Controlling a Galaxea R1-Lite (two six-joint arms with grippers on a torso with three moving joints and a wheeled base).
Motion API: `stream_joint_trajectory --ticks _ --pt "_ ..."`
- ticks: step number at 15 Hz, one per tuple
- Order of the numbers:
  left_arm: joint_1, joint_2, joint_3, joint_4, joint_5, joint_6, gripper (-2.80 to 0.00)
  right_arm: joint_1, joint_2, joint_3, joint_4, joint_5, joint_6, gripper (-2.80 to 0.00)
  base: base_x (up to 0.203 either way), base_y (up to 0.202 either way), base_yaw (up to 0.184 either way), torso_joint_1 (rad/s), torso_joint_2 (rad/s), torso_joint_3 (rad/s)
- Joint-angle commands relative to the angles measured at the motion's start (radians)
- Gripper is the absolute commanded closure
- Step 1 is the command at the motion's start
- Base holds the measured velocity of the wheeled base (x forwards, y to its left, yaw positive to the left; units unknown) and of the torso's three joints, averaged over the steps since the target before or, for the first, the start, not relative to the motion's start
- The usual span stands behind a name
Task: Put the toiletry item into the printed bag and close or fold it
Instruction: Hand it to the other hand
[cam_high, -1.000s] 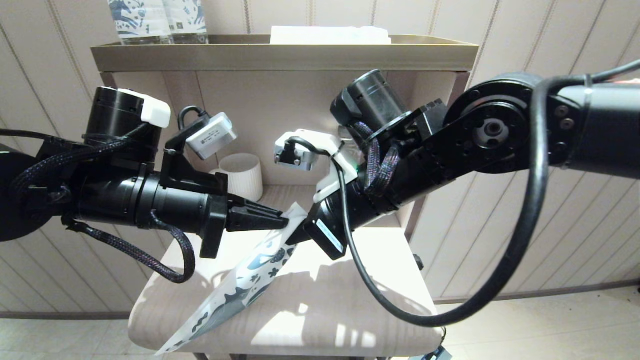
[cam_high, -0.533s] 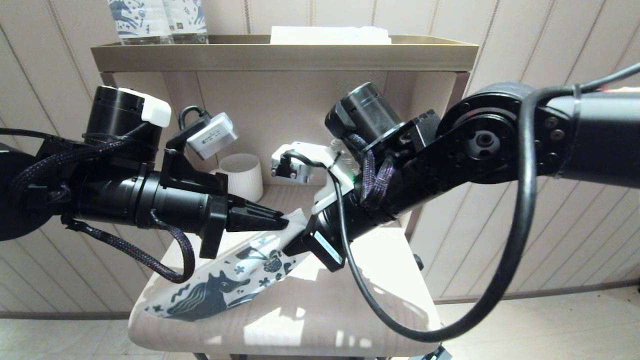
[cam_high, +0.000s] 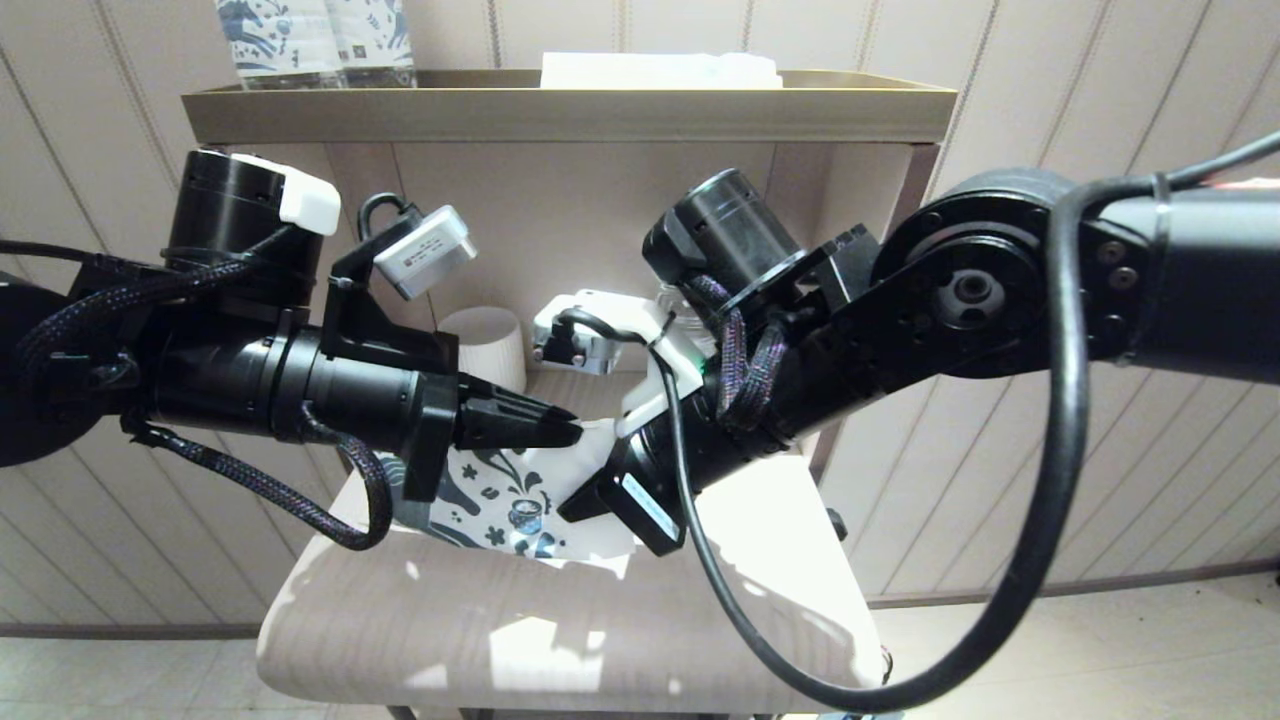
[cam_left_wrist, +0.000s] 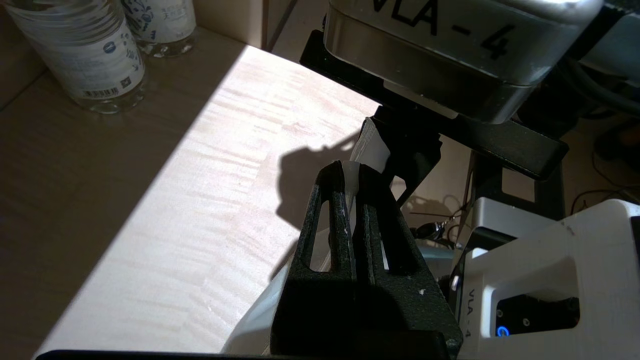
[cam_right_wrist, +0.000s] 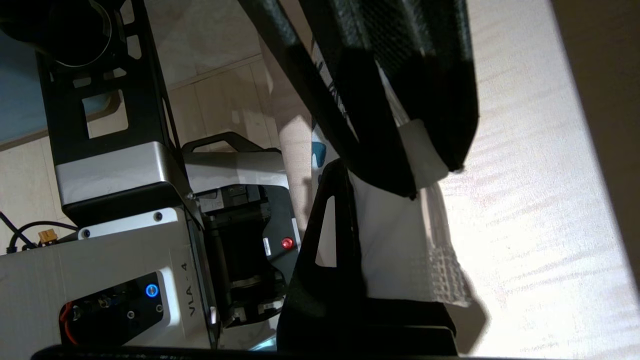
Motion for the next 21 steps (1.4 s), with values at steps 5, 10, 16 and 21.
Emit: stream_joint_trajectory --ticks 5,10,16,21 --pt "0.0 0.012 0.014 -0.003 -0.005 0.009 0.0 0.002 0.002 -0.003 0.005 0.002 -0.003 0.0 0.0 0.0 0.0 0.0 0.0 0.0" --pt "0.0 0.02 0.016 -0.003 -0.007 0.009 0.0 0.002 0.019 -0.011 0.0 0.003 -0.003 0.0 0.0 0.0 0.0 0.0 0.0 0.0" --pt "0.0 0.024 0.014 -0.003 -0.007 0.009 0.0 0.002 0.025 -0.003 0.0 -0.009 -0.006 0.0 0.0 0.0 0.0 0.0 0.0 0.0" --pt "0.0 0.024 0.013 -0.003 -0.008 0.008 0.0 0.005 0.056 -0.032 0.001 -0.003 -0.009 0.0 0.0 0.0 0.0 0.0 0.0 0.0"
